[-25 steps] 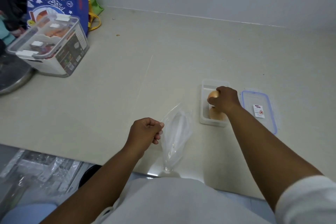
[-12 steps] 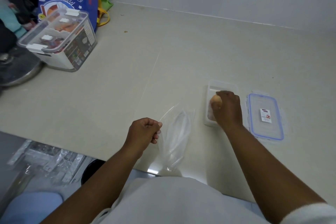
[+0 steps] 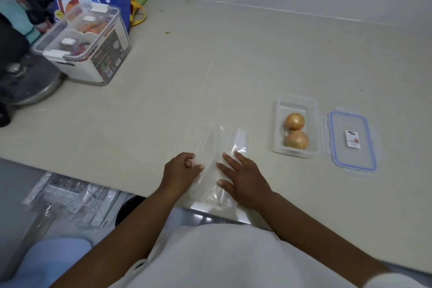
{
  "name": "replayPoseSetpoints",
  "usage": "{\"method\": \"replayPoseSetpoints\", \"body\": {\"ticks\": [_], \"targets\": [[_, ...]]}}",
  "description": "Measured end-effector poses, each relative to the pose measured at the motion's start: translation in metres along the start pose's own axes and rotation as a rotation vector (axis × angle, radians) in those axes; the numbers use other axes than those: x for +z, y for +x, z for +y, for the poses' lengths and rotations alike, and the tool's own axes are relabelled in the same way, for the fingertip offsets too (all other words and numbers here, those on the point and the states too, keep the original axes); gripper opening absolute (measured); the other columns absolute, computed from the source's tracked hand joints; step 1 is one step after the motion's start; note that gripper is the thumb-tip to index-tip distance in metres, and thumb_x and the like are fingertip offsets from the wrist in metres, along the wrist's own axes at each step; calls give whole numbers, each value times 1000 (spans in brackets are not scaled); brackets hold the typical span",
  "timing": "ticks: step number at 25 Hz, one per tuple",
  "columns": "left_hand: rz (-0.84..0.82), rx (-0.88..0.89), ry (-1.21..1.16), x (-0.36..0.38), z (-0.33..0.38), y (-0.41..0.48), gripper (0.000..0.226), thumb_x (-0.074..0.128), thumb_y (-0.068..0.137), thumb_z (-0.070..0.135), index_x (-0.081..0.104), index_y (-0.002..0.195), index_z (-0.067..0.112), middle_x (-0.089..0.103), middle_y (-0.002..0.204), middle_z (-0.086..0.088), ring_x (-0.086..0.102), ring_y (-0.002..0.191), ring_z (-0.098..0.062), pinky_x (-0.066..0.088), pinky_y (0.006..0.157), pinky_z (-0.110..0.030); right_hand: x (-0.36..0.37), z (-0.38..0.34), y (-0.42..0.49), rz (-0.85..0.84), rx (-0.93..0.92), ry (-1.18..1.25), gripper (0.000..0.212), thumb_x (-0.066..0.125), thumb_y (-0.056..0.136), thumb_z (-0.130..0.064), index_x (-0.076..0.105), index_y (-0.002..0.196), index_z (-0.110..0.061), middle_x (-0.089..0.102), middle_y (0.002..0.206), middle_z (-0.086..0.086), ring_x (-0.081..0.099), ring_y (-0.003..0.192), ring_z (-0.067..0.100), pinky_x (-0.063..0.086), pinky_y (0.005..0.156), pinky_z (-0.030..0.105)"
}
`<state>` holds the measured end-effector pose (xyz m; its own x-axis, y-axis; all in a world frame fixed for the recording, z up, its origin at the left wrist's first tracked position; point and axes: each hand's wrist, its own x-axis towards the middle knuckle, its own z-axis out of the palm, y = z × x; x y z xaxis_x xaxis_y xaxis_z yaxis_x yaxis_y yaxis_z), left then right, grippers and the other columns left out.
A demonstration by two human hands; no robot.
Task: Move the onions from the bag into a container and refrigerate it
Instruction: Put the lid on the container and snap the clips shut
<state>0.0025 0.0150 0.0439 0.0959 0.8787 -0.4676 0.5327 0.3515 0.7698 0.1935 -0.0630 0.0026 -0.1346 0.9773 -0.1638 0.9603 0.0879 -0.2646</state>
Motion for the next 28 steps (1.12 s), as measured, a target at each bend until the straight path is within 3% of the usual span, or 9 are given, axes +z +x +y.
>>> {"method": "replayPoseSetpoints", "body": {"ticks": [2,4,7,9,10,12,15,20,28], "targets": [[65,0,158,-7,-16,6,36,64,85,17,62,120,11,70,84,-3,64,85,-18,43,78,-23,2,-7,1,-30,-6,-26,65,18,95,-62,51,136,-25,44,150,7,38,138,38,42,102,57],[143,80,190,-13,-23,5,41,62,89,22,57,127,9,69,105,-7,62,101,-21,40,85,-22,2,-12,-5,7,-4,-12,65,22,95,-62,39,145,-24,27,159,6,20,147,33,28,115,53],[263,657,369,-10,-22,-4,43,57,92,27,53,130,6,58,128,-11,51,119,-25,38,100,-28,2,-19,-22,149,109,55,62,38,95,-54,43,142,-15,29,157,9,21,147,30,24,116,43],[151,980,588,2,-26,-5,47,52,93,29,53,133,5,55,138,-13,48,130,-29,38,108,-37,11,-21,-35,174,178,50,62,42,94,-52,49,138,-8,39,152,14,31,143,32,33,113,44],[56,1027,744,9,-32,-2,51,48,93,34,52,134,4,52,143,-15,45,135,-32,39,109,-42,17,-21,-39,135,194,30,65,39,94,-53,46,139,-8,38,152,14,32,143,32,35,112,46],[-128,897,1027,13,-48,8,65,36,90,45,49,137,2,44,148,-19,42,138,-36,40,107,-54,29,-21,-43,30,201,-20,70,33,94,-57,39,144,-9,32,156,13,29,144,32,35,112,51],[-272,726,1159,5,-66,26,79,25,87,54,37,144,0,29,156,-19,30,144,-36,27,111,-60,31,-23,-34,-64,215,-109,71,33,93,-56,37,145,-9,30,156,14,29,144,32,30,112,57],[-290,735,1192,-15,-49,66,80,27,95,56,5,153,7,-6,163,-10,-5,151,-25,2,119,-56,16,-27,12,-133,246,-113,77,21,91,-59,20,151,-11,13,162,11,10,150,28,12,118,59],[-321,702,1225,-32,-17,127,80,30,96,56,1,153,9,-10,164,-6,-8,151,-21,5,120,-54,-2,-23,81,-208,309,-94,73,33,97,-52,8,153,-12,-4,164,6,-4,150,22,7,118,54]]}}
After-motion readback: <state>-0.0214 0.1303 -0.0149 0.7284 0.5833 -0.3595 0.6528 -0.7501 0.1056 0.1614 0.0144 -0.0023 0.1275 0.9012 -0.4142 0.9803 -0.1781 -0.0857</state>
